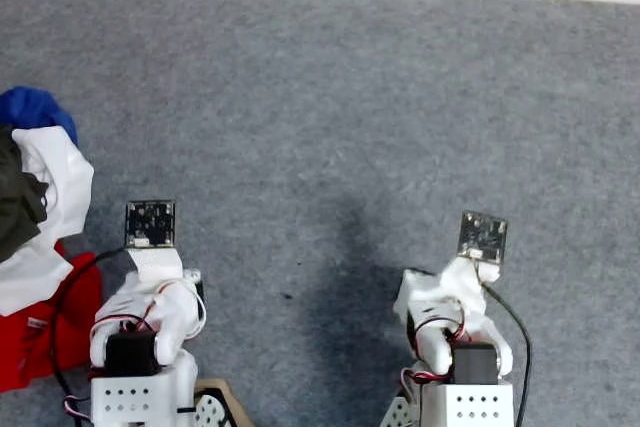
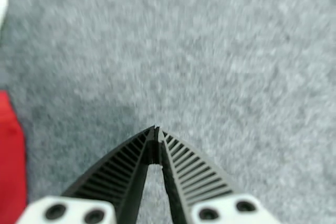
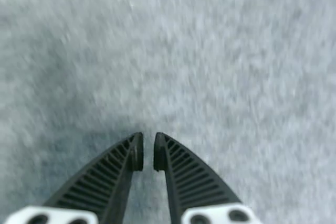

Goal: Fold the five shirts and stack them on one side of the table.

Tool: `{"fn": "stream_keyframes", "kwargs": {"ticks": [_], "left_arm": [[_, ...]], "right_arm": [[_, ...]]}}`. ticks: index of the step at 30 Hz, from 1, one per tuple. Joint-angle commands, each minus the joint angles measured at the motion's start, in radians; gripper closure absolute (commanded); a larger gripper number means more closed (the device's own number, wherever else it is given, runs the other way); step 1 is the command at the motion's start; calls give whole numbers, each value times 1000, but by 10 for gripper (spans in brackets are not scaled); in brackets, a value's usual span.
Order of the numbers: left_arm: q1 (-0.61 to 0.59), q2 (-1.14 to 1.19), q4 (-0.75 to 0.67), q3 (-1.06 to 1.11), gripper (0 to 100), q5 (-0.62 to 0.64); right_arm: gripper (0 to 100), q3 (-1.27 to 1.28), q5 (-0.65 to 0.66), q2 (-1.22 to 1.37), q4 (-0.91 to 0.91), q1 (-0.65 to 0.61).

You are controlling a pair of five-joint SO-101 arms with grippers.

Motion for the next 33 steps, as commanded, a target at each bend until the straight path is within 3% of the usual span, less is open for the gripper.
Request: {"fn": "stream_keyframes", "kwargs": {"ticks": [1,10,16,21,27,33], "left_arm": [[-21,-8,-21,-76,993,3],[-44,-4,-8,-173,993,0],[-58,-2,120,-332,993,-2],[-101,12,272,-582,993,-72],[-165,305,382,-743,993,-71],[-226,654,388,-917,993,-32]], "right_arm": [[940,131,-5,-1,-44,19],[940,38,-2,-1,-104,39],[940,-47,247,1,-99,39],[940,-220,272,10,-22,39],[940,-493,270,13,160,12],[940,-608,270,108,294,12]]}}
